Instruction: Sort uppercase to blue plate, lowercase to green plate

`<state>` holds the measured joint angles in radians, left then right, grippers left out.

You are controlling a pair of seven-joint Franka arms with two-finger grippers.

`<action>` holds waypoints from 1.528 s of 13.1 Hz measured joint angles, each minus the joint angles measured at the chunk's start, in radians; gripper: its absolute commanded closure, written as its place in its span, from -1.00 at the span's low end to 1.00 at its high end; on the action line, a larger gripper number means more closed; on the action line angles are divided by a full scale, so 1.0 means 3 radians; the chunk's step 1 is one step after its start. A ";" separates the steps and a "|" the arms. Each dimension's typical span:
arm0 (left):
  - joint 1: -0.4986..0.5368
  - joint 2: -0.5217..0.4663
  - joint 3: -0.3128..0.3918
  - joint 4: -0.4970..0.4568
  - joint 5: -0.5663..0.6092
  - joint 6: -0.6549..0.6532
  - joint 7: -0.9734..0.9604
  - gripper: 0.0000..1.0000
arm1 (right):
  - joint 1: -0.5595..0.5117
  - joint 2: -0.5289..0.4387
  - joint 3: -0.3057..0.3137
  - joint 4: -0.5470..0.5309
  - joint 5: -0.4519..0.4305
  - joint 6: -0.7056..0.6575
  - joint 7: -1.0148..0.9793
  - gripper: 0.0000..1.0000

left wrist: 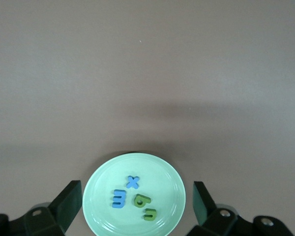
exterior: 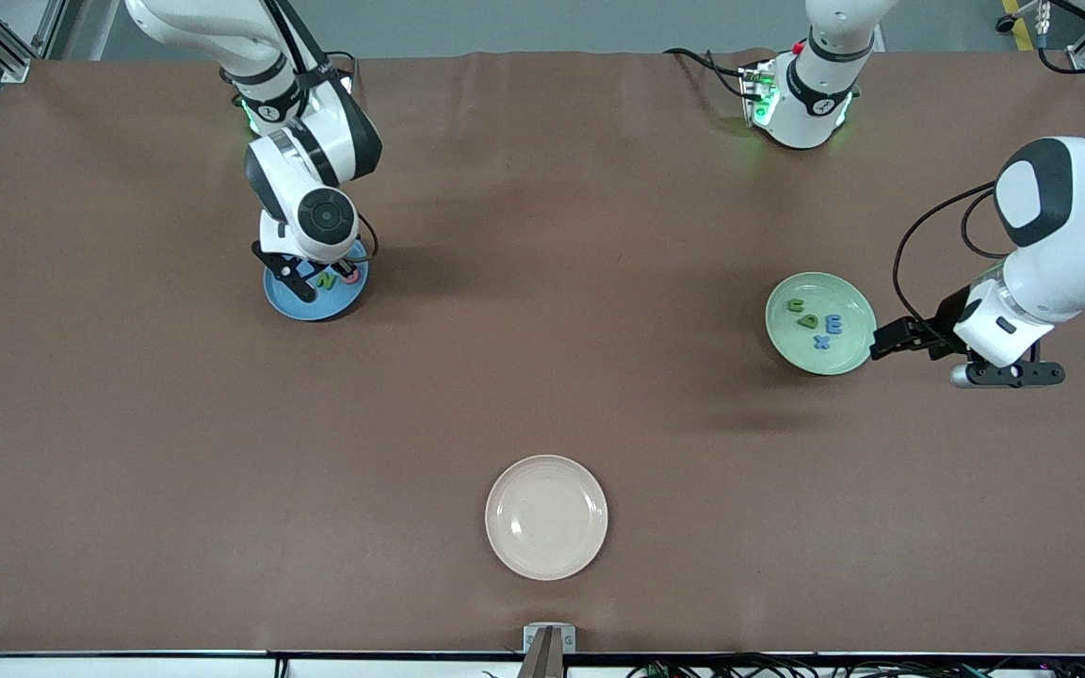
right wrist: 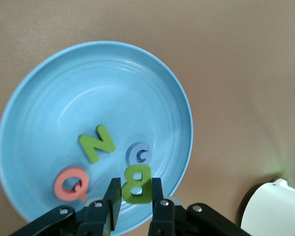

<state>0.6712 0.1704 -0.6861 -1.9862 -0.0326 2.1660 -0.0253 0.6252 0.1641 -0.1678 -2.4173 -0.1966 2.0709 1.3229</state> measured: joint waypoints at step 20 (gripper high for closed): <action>0.0184 -0.0651 0.0181 0.1233 -0.0027 -0.1397 0.0002 -0.99 | -0.0942 -0.0541 -0.0015 0.1248 0.0225 -0.1360 -0.3377 -1.00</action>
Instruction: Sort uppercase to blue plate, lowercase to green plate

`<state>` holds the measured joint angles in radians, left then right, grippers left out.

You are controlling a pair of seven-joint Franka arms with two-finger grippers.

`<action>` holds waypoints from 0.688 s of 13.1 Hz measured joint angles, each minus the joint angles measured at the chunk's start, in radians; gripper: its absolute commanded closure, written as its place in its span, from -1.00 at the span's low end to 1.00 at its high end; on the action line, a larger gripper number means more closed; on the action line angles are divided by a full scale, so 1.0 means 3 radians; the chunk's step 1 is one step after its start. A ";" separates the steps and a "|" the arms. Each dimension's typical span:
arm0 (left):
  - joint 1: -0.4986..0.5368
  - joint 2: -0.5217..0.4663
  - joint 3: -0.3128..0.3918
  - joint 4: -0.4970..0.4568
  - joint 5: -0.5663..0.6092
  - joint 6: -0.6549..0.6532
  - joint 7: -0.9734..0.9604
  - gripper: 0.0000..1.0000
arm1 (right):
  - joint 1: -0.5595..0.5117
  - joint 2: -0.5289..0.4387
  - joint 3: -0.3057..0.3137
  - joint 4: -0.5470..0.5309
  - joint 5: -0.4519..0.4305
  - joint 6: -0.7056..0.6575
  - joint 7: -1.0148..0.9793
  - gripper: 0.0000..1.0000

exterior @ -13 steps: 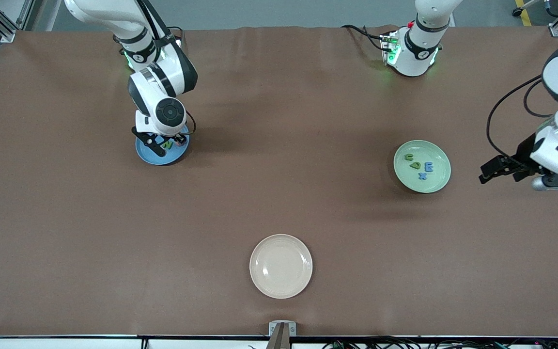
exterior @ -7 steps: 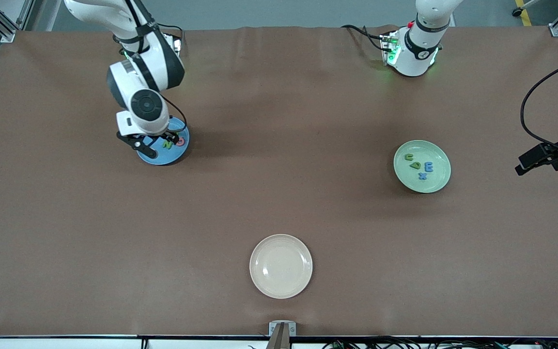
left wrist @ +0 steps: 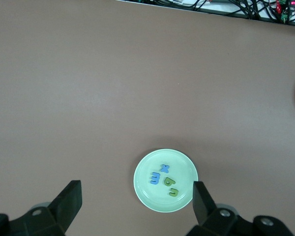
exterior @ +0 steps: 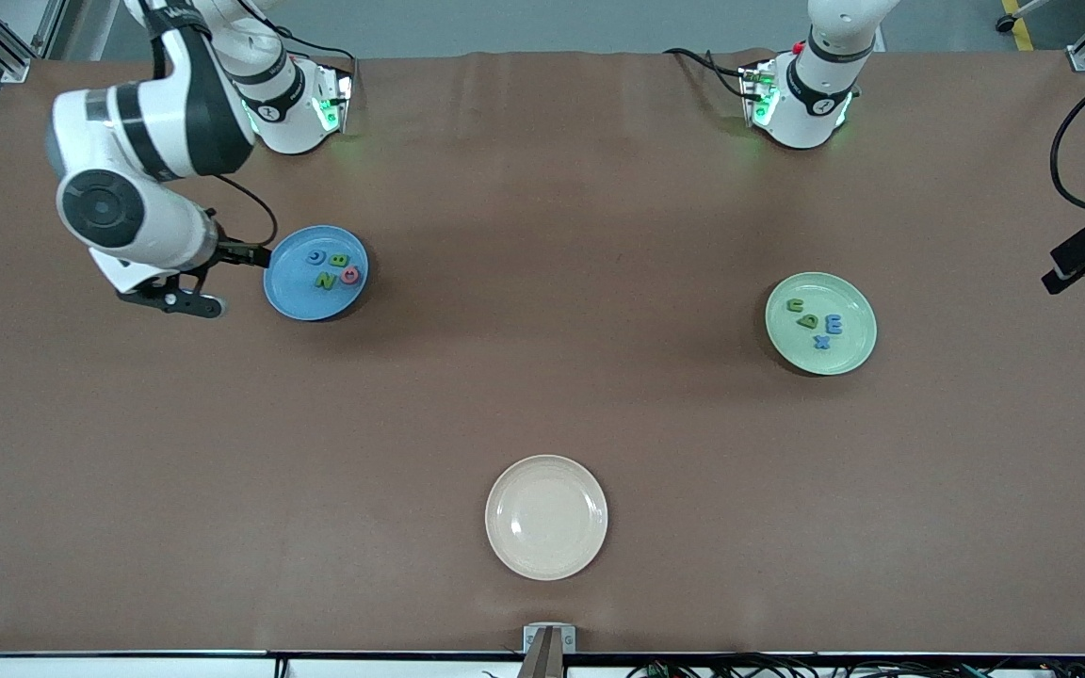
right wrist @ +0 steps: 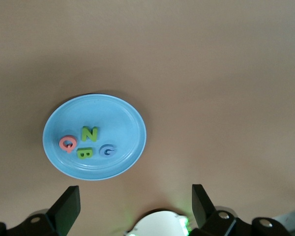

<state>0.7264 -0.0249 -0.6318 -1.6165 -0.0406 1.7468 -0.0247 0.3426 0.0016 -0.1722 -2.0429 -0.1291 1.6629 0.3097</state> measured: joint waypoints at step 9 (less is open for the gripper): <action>-0.2253 0.0017 0.2175 0.0043 -0.0014 -0.0005 0.0000 -0.99 | -0.0358 0.0009 -0.0001 0.0662 0.0040 -0.0247 -0.1026 -1.00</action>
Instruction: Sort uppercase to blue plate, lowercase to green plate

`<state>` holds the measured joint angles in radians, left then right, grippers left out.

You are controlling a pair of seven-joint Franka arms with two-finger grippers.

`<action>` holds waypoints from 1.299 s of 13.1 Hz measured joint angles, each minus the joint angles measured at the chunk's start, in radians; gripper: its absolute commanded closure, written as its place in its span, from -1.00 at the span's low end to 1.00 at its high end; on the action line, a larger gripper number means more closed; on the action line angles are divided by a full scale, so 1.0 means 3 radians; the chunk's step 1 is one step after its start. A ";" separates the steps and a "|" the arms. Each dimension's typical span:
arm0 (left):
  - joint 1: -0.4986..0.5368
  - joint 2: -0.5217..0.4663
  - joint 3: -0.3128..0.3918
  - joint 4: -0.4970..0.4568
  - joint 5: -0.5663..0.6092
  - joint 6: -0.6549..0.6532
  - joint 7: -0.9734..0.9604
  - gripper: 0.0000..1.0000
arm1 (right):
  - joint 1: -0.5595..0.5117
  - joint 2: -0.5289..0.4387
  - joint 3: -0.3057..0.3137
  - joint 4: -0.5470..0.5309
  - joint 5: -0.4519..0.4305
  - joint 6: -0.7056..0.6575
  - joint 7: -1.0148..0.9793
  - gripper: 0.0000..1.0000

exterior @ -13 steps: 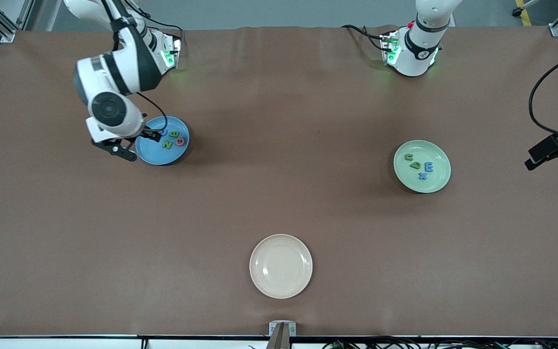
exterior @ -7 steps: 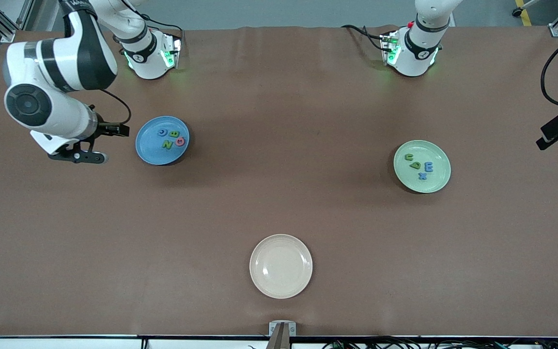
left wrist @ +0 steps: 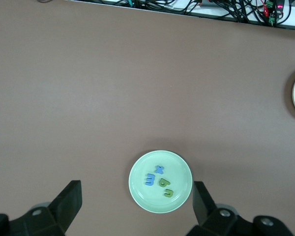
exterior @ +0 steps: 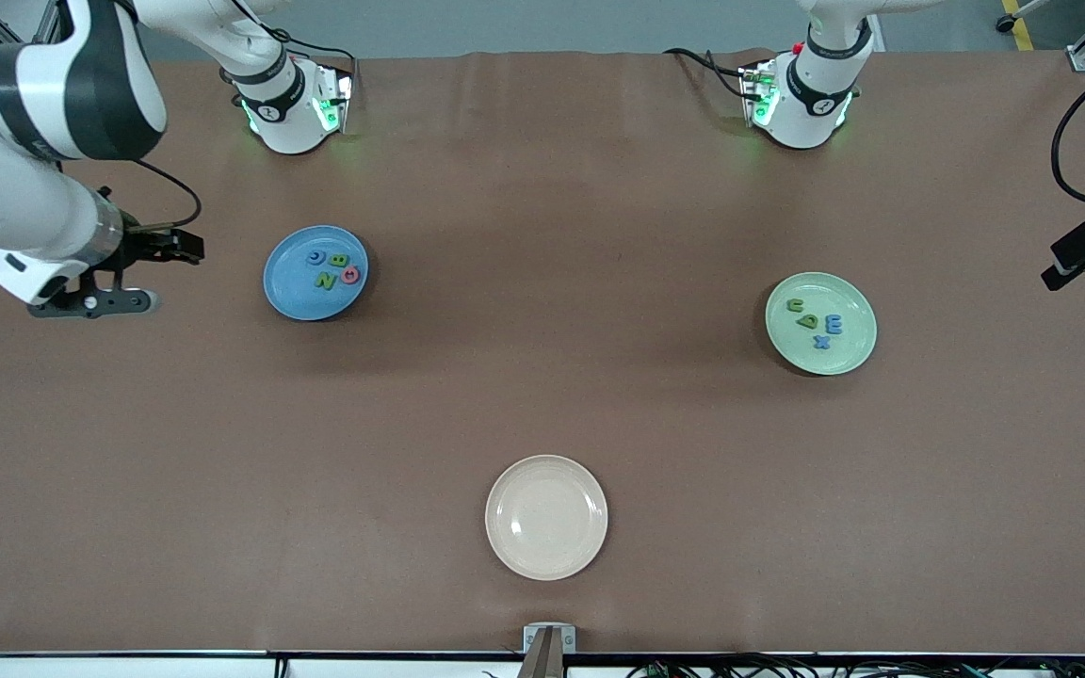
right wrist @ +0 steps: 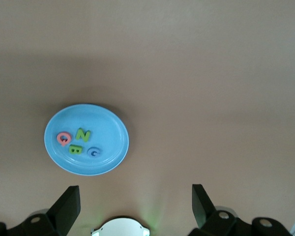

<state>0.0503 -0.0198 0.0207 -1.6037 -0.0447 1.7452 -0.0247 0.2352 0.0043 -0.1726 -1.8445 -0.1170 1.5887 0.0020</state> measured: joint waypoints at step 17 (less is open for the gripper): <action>-0.0249 -0.0011 0.0172 0.0017 0.0000 -0.0063 -0.0001 -0.99 | -0.0611 0.0111 0.0008 0.0990 0.0216 -0.0210 -0.0226 -1.00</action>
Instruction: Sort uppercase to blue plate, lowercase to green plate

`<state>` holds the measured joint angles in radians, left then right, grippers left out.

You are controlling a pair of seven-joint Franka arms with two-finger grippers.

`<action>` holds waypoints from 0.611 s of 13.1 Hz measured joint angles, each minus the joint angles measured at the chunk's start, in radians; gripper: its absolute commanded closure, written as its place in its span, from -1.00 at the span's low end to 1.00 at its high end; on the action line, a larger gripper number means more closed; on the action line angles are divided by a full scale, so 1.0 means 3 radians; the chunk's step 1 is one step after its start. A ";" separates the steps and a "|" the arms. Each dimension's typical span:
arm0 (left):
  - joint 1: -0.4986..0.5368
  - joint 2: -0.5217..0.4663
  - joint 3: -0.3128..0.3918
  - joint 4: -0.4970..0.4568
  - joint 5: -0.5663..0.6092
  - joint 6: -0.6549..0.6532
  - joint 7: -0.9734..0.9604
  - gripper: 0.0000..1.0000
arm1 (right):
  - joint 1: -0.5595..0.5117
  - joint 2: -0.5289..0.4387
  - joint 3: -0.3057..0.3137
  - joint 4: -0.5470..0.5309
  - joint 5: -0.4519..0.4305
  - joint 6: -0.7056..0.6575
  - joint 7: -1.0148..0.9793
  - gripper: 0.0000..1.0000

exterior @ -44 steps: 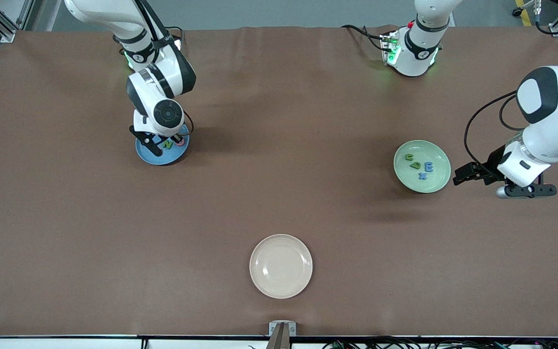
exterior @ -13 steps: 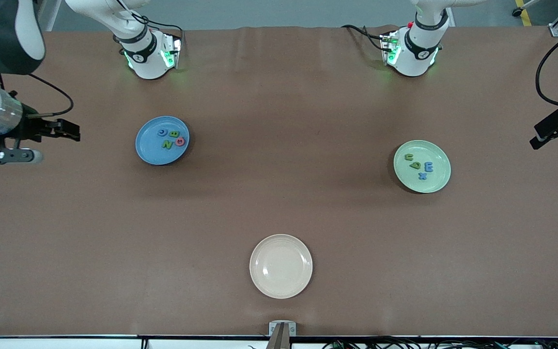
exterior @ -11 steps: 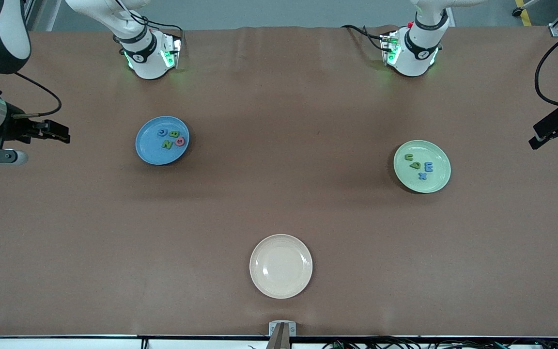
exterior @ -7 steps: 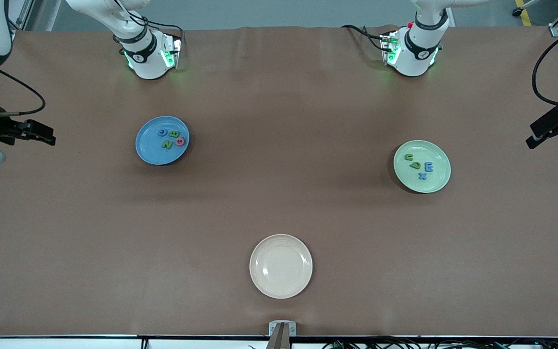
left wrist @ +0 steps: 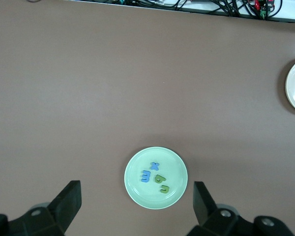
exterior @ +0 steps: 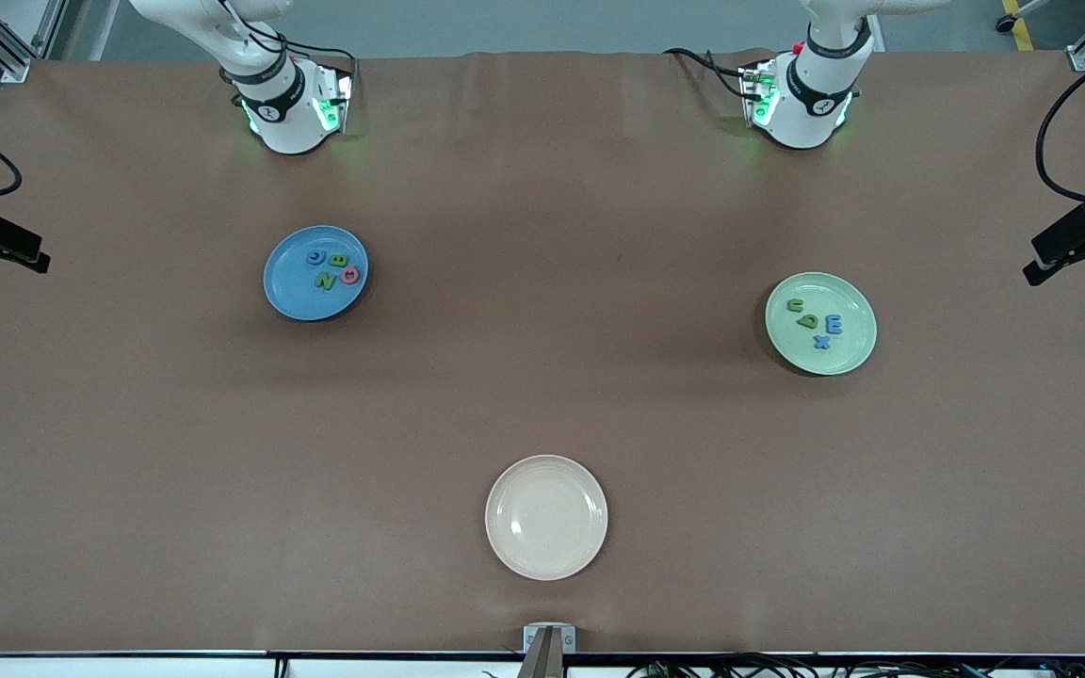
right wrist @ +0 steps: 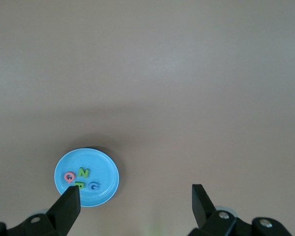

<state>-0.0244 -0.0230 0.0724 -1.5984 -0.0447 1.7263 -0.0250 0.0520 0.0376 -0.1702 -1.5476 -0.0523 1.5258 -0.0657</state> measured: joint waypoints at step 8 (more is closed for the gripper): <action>-0.0012 0.0000 -0.0014 0.0016 0.0000 -0.0010 0.0000 -0.99 | -0.0014 0.0002 0.0007 0.0303 0.0000 -0.0236 0.0000 -1.00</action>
<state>-0.0280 -0.0231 0.0681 -1.5937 -0.0447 1.7234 -0.0249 0.0478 0.0381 -0.1681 -1.4566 -0.0523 1.4551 -0.0657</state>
